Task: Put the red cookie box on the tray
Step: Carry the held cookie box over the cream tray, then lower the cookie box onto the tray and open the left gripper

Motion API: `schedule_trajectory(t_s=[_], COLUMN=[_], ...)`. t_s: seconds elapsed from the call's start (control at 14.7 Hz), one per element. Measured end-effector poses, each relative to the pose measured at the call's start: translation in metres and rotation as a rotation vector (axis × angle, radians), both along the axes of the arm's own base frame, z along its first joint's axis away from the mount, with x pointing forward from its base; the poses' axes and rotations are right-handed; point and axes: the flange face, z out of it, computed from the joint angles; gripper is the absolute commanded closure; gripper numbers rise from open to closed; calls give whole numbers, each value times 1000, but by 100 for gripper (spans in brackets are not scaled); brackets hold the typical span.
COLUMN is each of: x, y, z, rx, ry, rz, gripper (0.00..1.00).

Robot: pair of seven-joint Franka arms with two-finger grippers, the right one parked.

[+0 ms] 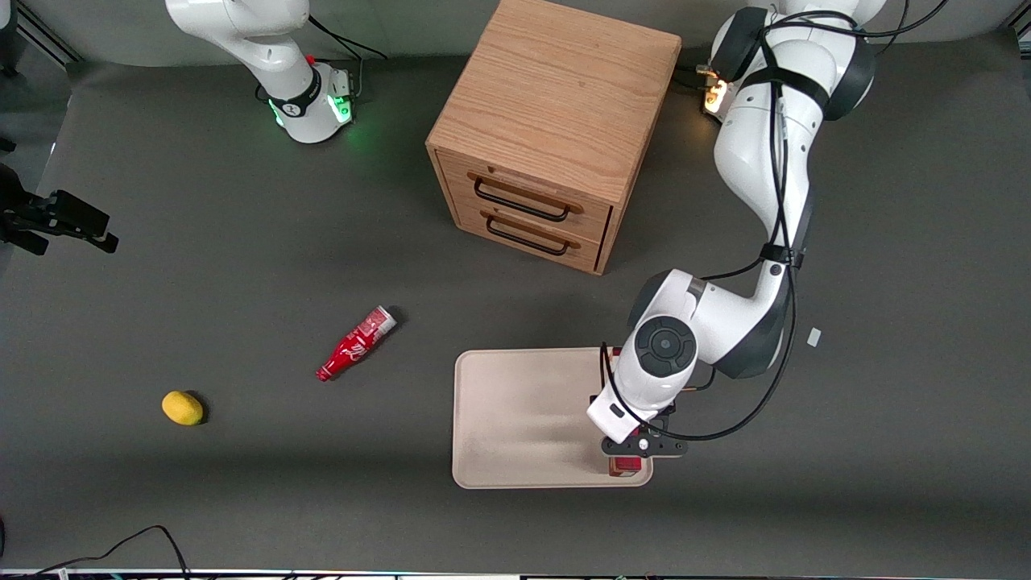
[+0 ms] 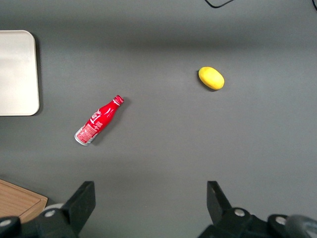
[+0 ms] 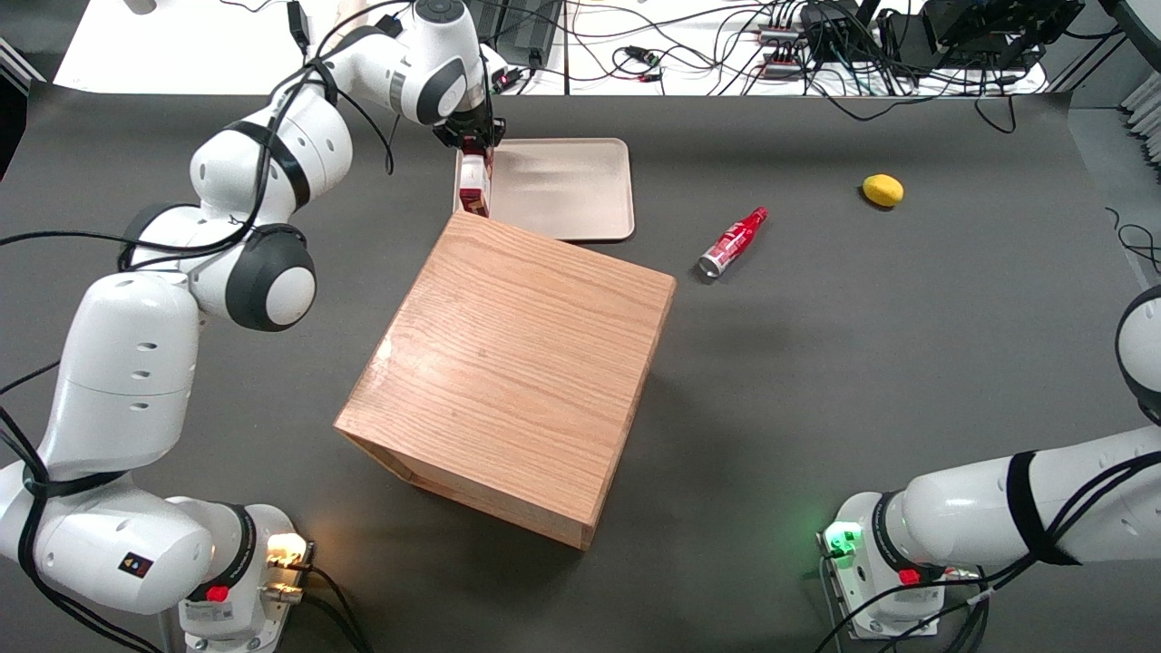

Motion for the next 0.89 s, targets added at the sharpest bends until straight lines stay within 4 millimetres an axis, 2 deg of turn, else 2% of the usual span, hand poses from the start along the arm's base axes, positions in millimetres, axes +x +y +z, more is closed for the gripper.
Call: schedule_trajectory(t_s=[0.2, 0.27, 0.34, 0.41, 0.89], x=[2, 2, 2, 1, 2], y=[-1, -2, -3, -4, -4], z=[-12, -16, -18, -19, -18], rx=[-6, -5, -2, 2, 10], ry=[-14, -18, -25, -28, -30], rz=[-3, -2, -2, 0, 3], gripper=[99, 85, 59, 1, 0])
